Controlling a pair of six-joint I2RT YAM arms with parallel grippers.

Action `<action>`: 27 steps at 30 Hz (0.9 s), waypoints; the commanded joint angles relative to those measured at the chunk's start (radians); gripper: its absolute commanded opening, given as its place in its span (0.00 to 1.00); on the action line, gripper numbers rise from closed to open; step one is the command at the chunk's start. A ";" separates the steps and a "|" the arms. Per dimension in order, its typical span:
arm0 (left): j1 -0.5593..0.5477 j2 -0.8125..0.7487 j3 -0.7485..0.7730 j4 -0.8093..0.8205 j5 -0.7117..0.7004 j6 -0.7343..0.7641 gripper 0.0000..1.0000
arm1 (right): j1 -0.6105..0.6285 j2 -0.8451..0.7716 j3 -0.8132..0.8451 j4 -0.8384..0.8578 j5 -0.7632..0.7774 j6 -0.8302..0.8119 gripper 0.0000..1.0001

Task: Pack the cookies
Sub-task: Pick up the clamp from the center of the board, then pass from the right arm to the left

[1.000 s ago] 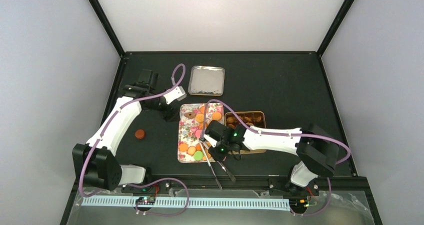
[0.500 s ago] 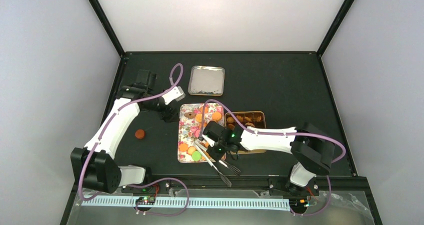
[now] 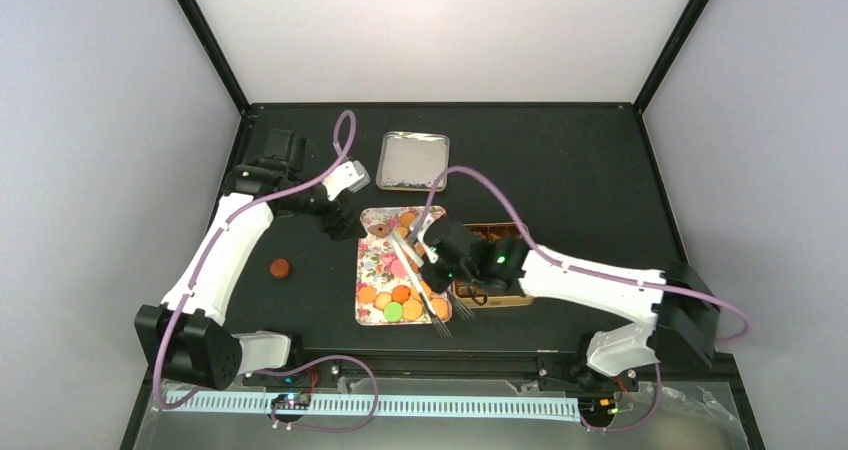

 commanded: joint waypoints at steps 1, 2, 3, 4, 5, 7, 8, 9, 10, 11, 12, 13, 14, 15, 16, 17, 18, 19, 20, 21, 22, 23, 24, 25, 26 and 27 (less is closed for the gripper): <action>0.005 -0.033 0.091 -0.077 0.245 0.019 0.92 | -0.062 -0.173 0.025 0.162 0.087 0.027 0.01; 0.005 -0.045 0.096 -0.077 0.293 0.023 0.92 | -0.079 -0.215 -0.001 0.238 0.088 0.028 0.01; 0.003 -0.066 0.098 -0.066 0.335 0.018 0.93 | -0.095 -0.252 -0.032 0.308 0.092 0.028 0.01; -0.003 -0.081 0.101 -0.060 0.367 0.014 0.93 | -0.110 -0.280 -0.053 0.378 0.094 0.026 0.01; -0.010 -0.095 0.104 -0.053 0.394 0.011 0.94 | -0.122 -0.303 -0.068 0.445 0.095 0.027 0.01; -0.029 -0.107 0.113 -0.044 0.429 -0.005 0.96 | -0.146 -0.322 -0.081 0.549 0.102 0.035 0.01; -0.041 -0.109 0.116 -0.038 0.440 -0.015 0.96 | -0.155 -0.323 -0.082 0.596 0.107 0.037 0.01; -0.053 -0.105 0.118 -0.033 0.449 -0.025 0.96 | -0.160 -0.322 -0.085 0.648 0.110 0.035 0.01; -0.065 -0.101 0.117 -0.027 0.454 -0.031 0.97 | -0.162 -0.319 -0.088 0.700 0.116 0.029 0.01; -0.080 -0.095 0.117 -0.022 0.460 -0.035 0.96 | -0.163 -0.313 -0.090 0.755 0.122 0.027 0.01; -0.094 -0.089 0.114 -0.014 0.466 -0.045 0.96 | -0.163 -0.304 -0.090 0.817 0.123 0.024 0.01; -0.108 -0.080 0.114 -0.005 0.470 -0.060 0.95 | -0.163 -0.292 -0.085 0.844 0.123 0.018 0.01; -0.122 -0.073 0.116 0.000 0.476 -0.075 0.94 | -0.163 -0.282 -0.080 0.890 0.125 0.016 0.01; -0.135 -0.066 0.119 0.002 0.485 -0.085 0.93 | -0.163 -0.272 -0.078 0.922 0.124 0.019 0.01; -0.145 -0.062 0.123 0.002 0.498 -0.092 0.92 | -0.164 -0.264 -0.079 0.956 0.117 0.018 0.01; -0.152 -0.060 0.126 0.004 0.508 -0.101 0.92 | -0.164 -0.257 -0.081 0.989 0.107 0.020 0.01; -0.155 -0.058 0.127 0.009 0.519 -0.113 0.91 | -0.163 -0.252 -0.083 1.015 0.097 0.026 0.01; -0.156 -0.060 0.130 0.015 0.530 -0.124 0.90 | -0.164 -0.247 -0.086 1.042 0.088 0.032 0.01; -0.156 -0.060 0.134 0.020 0.540 -0.135 0.90 | -0.165 -0.242 -0.089 1.061 0.077 0.034 0.01; -0.156 -0.060 0.138 0.023 0.552 -0.146 0.89 | -0.163 -0.235 -0.089 1.074 0.068 0.035 0.01; -0.156 -0.059 0.144 0.024 0.565 -0.156 0.87 | -0.164 -0.233 -0.090 1.088 0.064 0.043 0.01; -0.157 -0.059 0.150 0.024 0.581 -0.169 0.86 | -0.164 -0.230 -0.094 1.108 0.060 0.047 0.01; -0.157 -0.059 0.154 0.024 0.595 -0.181 0.83 | -0.165 -0.228 -0.101 1.134 0.050 0.051 0.01; -0.157 -0.058 0.158 0.025 0.609 -0.191 0.78 | -0.164 -0.224 -0.108 1.159 0.038 0.051 0.01; -0.157 -0.056 0.161 0.025 0.621 -0.198 0.71 | -0.163 -0.221 -0.113 1.181 0.018 0.054 0.01; -0.157 -0.053 0.165 0.027 0.630 -0.206 0.65 | -0.163 -0.217 -0.113 1.196 0.000 0.054 0.01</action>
